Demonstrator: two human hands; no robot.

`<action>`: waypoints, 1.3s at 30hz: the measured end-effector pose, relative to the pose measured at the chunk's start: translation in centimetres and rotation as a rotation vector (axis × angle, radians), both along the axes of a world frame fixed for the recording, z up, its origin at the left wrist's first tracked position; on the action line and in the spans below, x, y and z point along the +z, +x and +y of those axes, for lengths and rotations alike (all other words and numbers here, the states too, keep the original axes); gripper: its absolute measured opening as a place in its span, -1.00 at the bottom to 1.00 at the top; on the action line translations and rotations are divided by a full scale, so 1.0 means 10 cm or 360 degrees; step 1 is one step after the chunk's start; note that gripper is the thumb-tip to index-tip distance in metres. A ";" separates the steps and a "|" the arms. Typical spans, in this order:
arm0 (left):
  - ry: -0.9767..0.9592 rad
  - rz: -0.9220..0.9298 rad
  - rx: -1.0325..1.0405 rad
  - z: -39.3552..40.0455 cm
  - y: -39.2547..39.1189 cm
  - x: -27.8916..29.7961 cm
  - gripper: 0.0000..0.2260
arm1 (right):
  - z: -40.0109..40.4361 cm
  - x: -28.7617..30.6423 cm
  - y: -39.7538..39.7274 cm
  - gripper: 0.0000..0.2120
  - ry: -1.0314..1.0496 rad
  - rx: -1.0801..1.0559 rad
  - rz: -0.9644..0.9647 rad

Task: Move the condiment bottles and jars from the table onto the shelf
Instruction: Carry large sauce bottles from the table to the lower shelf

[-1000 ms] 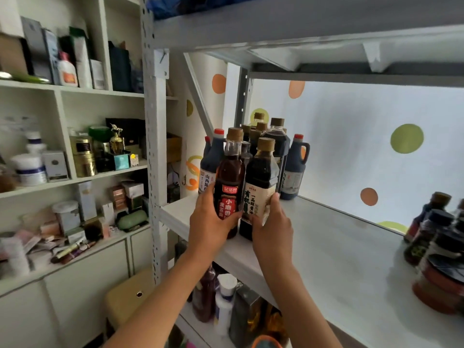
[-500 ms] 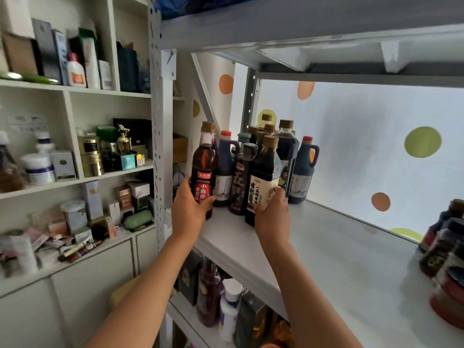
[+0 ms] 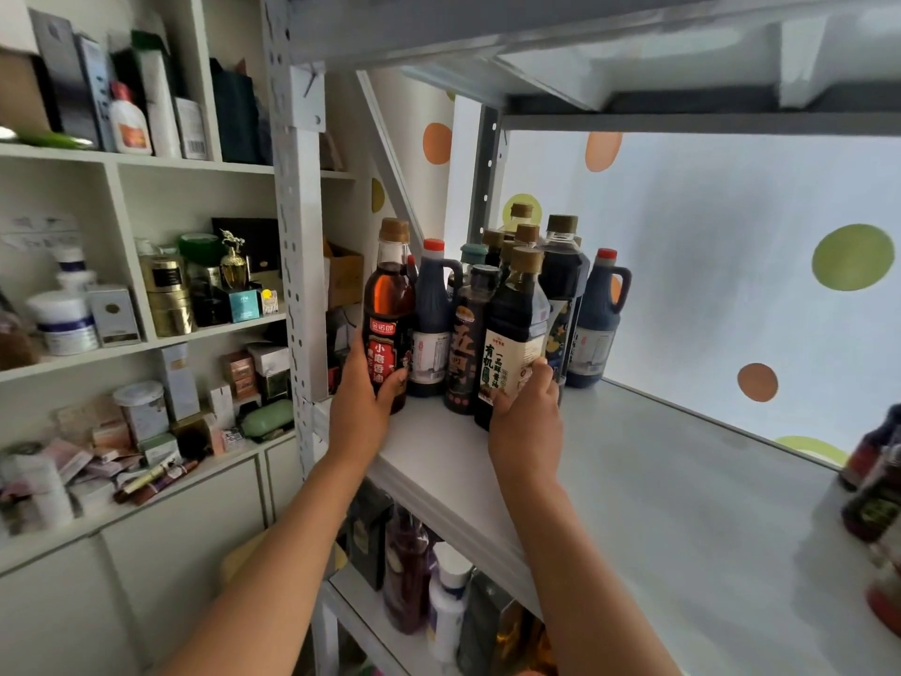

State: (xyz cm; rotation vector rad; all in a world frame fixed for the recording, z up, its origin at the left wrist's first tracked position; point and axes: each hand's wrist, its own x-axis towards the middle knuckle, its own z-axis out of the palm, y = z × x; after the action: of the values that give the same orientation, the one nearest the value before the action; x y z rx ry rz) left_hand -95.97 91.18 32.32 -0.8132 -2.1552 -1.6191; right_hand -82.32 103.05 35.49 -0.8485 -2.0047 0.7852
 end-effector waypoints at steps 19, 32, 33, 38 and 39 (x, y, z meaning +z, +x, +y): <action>-0.0198 -0.0243 0.0357 0.05 -0.09 -0.25 0.09 | -0.06 -0.13 0.11 -0.18 -0.0198 0.0061 -0.0120; -0.1150 0.0007 0.0044 -0.71 1.71 -0.45 -0.57 | -0.63 -0.30 1.28 -0.47 0.0756 0.0626 -0.1333; -0.1268 0.0070 0.0114 -0.82 1.91 -0.46 -0.57 | -0.72 -0.34 1.41 -0.44 0.0828 0.0627 -0.1302; -0.1476 0.0147 0.0673 -1.50 2.76 -0.44 -0.35 | -1.34 -0.61 2.04 -0.39 0.0827 0.1286 -0.0958; -0.1497 0.0132 0.0728 -1.66 2.93 -0.43 -0.36 | -1.48 -0.66 2.13 -0.39 0.0875 0.1349 -0.0909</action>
State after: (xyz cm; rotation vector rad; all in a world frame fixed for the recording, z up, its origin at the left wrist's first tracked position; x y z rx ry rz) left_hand -66.65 74.62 28.04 -0.5045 -2.7455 -0.2995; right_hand -61.02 88.22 28.85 0.1716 -2.9431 0.3702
